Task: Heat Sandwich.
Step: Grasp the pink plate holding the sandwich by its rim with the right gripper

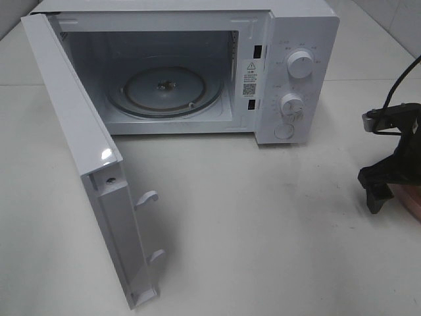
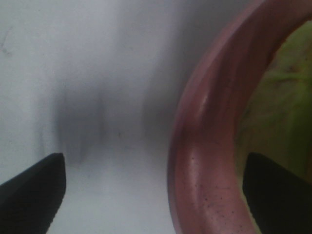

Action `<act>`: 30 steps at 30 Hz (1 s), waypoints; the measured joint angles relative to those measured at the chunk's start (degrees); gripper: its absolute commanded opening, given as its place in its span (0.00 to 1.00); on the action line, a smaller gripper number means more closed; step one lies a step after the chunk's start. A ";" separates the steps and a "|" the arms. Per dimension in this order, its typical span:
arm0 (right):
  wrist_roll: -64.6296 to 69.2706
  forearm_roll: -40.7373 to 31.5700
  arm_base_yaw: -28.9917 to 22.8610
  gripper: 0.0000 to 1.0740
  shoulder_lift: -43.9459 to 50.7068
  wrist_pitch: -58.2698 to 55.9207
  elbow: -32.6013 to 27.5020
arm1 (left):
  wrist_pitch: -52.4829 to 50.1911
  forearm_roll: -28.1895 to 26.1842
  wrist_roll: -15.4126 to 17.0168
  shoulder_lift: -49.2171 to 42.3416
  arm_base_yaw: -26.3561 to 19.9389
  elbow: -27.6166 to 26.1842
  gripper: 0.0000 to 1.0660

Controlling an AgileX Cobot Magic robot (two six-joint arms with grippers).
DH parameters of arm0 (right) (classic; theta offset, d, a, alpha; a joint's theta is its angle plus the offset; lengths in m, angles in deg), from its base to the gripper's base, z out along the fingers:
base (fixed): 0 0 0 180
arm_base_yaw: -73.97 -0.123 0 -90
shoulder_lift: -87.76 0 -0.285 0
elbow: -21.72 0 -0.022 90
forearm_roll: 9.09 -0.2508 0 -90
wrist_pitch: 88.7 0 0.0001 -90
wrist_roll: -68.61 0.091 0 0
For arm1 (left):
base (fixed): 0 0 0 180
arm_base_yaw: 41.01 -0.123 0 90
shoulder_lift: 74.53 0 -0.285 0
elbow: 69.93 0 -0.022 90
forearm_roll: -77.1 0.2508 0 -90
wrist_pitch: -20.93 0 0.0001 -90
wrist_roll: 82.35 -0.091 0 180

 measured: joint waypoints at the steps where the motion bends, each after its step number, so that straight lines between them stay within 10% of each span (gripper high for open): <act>1: 0.00 0.00 0.00 0.86 -0.52 0.23 0.00 | 0.00 0.00 0.00 0.00 0.00 0.00 0.95; 12: 0.00 -1.26 0.00 0.69 -2.41 1.15 0.00 | 0.00 0.00 0.00 0.00 0.00 0.00 0.95; 21: 5.44 4.35 0.00 0.00 -2.41 0.92 0.00 | 0.00 0.00 0.00 0.00 0.00 0.00 0.95; 30: 8.08 8.77 0.00 0.00 -2.41 0.52 0.34 | 0.00 0.00 0.00 0.00 0.00 0.00 0.95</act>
